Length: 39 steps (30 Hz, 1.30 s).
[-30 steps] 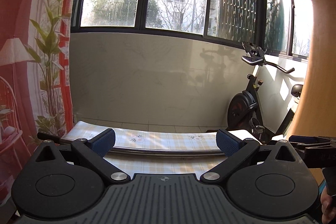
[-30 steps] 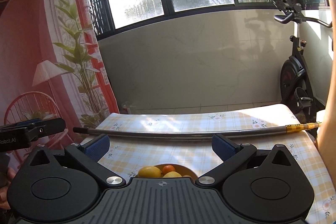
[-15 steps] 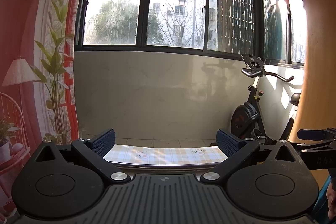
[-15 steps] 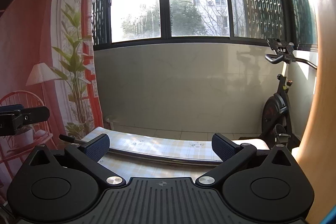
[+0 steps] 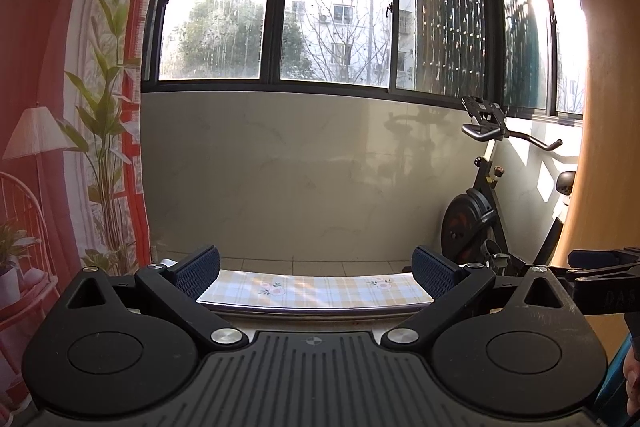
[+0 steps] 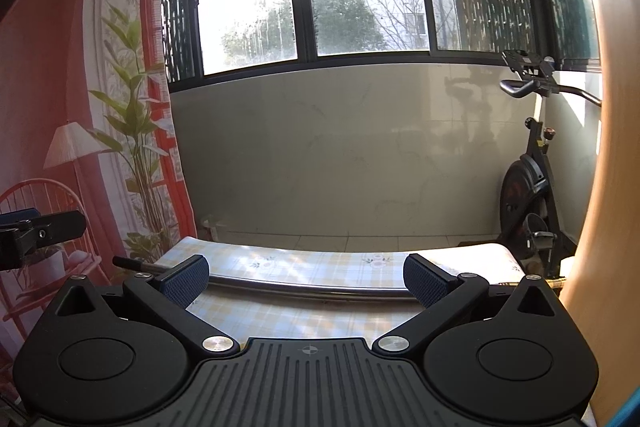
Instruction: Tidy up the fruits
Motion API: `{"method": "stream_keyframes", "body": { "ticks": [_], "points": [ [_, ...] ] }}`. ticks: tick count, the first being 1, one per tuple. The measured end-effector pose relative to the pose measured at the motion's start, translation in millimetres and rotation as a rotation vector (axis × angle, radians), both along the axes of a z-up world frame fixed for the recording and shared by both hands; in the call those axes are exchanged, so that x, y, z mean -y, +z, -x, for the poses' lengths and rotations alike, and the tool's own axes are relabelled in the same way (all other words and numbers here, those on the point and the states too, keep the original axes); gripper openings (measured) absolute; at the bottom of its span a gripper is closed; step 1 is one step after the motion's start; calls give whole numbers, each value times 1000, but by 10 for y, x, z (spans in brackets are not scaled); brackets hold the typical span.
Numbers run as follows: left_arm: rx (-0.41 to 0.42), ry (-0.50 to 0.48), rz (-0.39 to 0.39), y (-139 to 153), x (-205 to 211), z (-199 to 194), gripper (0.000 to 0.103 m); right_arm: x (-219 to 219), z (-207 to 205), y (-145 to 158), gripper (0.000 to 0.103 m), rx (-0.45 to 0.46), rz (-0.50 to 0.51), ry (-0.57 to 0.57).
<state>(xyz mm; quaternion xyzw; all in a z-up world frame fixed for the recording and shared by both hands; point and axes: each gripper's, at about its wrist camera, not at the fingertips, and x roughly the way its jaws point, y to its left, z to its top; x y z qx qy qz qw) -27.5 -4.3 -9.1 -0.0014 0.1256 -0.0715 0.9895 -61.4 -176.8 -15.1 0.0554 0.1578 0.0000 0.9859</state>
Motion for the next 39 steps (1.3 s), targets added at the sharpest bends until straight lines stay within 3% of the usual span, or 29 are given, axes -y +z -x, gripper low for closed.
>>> {"method": "stream_keyframes", "body": {
  "ticks": [39],
  "points": [
    [-41, -24, 16, -83, -68, -74, 103, -12, -41, -100, 103, -19, -6, -2]
  ]
}}
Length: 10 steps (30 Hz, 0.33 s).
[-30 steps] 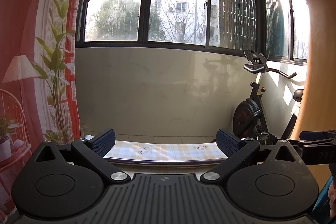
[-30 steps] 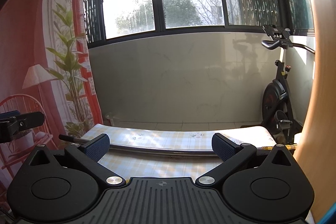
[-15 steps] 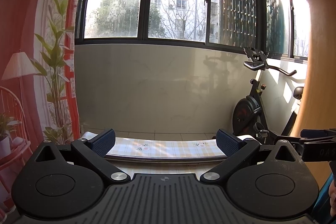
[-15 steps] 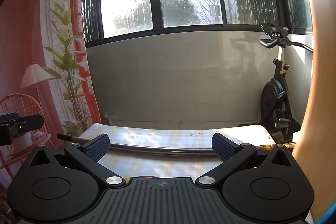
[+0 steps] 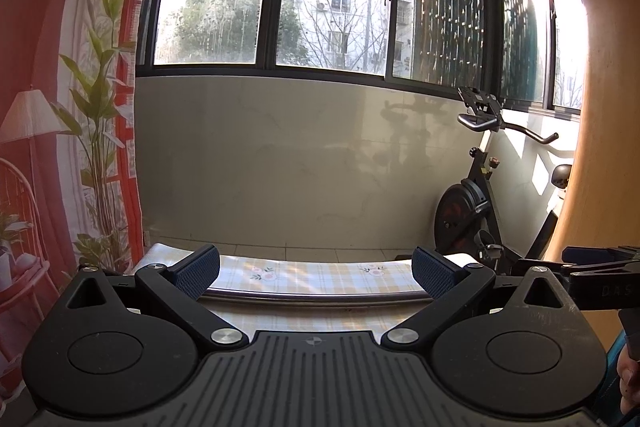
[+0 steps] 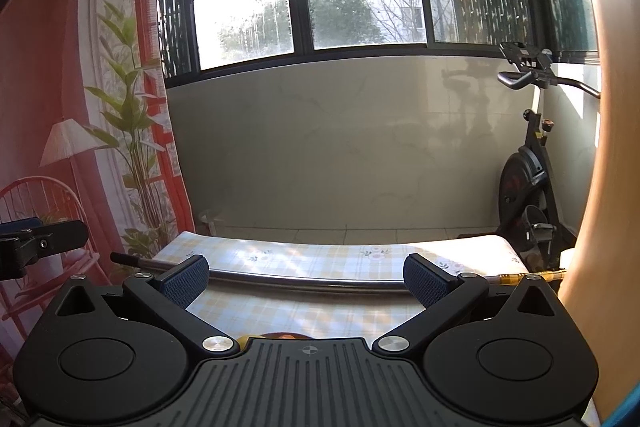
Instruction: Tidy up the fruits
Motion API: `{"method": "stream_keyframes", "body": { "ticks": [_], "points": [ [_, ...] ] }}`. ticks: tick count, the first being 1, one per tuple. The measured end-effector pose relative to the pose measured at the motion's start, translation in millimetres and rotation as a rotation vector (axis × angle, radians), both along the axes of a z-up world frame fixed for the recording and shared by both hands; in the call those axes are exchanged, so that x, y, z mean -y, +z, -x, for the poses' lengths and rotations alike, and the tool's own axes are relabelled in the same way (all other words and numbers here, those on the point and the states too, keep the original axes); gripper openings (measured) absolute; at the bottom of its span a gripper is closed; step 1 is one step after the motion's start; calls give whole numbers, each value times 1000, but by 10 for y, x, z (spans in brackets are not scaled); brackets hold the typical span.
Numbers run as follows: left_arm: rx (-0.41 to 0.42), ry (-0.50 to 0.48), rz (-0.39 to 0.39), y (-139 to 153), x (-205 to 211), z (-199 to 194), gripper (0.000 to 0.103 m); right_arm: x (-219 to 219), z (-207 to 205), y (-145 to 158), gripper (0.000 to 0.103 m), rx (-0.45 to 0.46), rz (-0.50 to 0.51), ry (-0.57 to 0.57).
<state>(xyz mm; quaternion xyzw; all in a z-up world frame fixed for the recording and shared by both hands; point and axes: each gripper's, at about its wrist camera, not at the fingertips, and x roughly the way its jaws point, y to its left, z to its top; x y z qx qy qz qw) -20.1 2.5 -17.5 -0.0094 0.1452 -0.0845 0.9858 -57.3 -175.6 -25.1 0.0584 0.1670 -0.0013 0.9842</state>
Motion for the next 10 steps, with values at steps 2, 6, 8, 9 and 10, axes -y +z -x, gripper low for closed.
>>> {"method": "stream_keyframes", "body": {
  "ticks": [2, 6, 8, 9, 10],
  "points": [
    [4, -4, 2, -5, 6, 12, 103, -8, 5, -3, 103, 0, 2, 2],
    [7, -7, 6, -12, -6, 13, 103, 5, 8, 2, 103, -2, -1, 6],
    [3, -6, 9, -17, -11, 8, 103, 14, 3, 7, 103, -3, -3, 8],
    [0, -6, 9, -17, -11, 3, 103, 14, 4, 7, 103, -3, -4, 8],
    [-3, -6, 11, -17, -11, -1, 103, 13, 4, 7, 103, -3, -3, 8]
  ]
}}
